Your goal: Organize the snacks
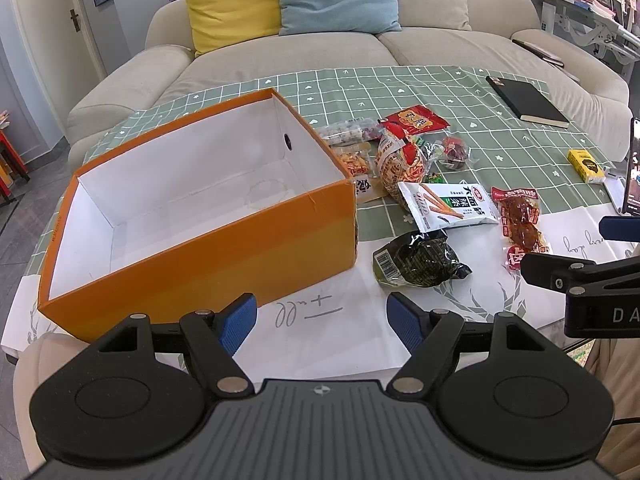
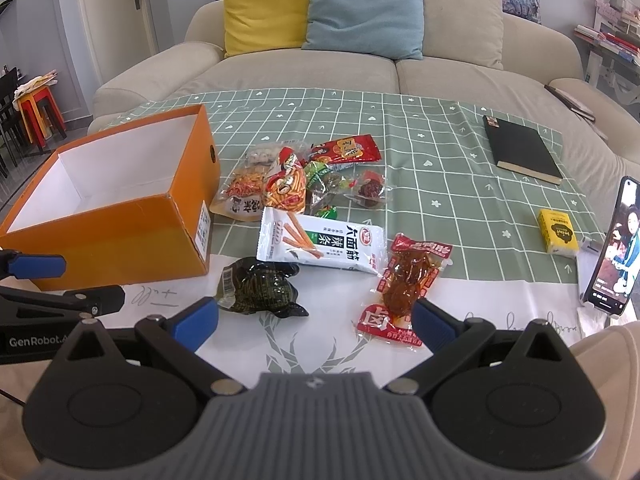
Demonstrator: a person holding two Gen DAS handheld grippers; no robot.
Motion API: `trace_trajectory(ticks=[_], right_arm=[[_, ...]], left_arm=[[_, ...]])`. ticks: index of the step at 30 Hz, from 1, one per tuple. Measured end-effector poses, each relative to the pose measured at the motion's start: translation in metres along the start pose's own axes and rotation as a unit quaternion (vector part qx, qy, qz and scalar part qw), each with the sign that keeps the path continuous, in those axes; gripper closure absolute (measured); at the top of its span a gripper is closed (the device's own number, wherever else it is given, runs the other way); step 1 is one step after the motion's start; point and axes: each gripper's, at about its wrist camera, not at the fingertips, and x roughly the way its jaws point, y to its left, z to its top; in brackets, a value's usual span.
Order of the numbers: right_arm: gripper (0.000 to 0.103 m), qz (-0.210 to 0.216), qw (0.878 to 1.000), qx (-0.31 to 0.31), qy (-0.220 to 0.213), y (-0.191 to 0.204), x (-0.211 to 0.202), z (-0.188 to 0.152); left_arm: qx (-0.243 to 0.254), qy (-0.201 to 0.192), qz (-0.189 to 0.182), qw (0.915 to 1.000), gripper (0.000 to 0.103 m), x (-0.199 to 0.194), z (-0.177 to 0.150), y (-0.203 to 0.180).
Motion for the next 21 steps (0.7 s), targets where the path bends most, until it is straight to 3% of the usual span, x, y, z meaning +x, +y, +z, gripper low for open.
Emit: trace_trajectory(ticks=[21], right_arm=[[0.004,0.003,1.0,0.004,0.012,-0.0005,0.0026,0.002]], left_arm=[[0.001,0.005,-0.006,1.0,0.016,0.0008,0.0007,-0.0027]])
